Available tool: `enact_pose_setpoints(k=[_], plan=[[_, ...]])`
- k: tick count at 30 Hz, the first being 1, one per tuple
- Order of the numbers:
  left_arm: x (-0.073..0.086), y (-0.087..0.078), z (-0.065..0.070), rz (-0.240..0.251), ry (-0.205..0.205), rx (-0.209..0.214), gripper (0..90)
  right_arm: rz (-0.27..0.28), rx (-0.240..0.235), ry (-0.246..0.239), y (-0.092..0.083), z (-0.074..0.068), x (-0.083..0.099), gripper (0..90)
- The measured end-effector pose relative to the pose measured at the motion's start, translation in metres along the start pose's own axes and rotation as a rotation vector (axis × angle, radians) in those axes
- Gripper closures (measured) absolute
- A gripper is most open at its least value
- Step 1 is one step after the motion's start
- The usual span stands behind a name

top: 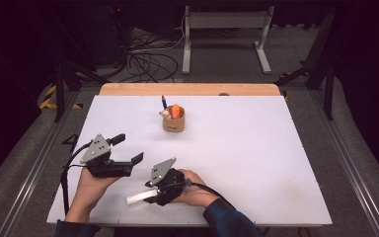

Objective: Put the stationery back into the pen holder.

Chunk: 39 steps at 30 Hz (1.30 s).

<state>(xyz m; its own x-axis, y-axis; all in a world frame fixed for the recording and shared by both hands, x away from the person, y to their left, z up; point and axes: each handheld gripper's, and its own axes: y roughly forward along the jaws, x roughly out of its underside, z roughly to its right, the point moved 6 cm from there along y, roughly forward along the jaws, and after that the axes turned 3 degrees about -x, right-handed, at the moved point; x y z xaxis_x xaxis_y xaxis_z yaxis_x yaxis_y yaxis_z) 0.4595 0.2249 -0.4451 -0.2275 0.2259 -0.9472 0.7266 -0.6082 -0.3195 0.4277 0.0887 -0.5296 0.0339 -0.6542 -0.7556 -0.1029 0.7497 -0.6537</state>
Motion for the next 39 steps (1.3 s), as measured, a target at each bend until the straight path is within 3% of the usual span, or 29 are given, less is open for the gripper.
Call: enact_pose_setpoints(k=[15, 39], plan=[[0.0002, 0.0003, 0.0014, -0.002, 0.002, 0.006, 9.4, -0.043, -0.002, -0.022, 0.0083, -0.0035, -0.0001, 51.6], [0.0003, 0.0010, 0.0020, -0.006, 0.004, 0.014, 10.0, -0.046, 0.005, -0.024, 0.0095, -0.0072, -0.0001, 60.9]])
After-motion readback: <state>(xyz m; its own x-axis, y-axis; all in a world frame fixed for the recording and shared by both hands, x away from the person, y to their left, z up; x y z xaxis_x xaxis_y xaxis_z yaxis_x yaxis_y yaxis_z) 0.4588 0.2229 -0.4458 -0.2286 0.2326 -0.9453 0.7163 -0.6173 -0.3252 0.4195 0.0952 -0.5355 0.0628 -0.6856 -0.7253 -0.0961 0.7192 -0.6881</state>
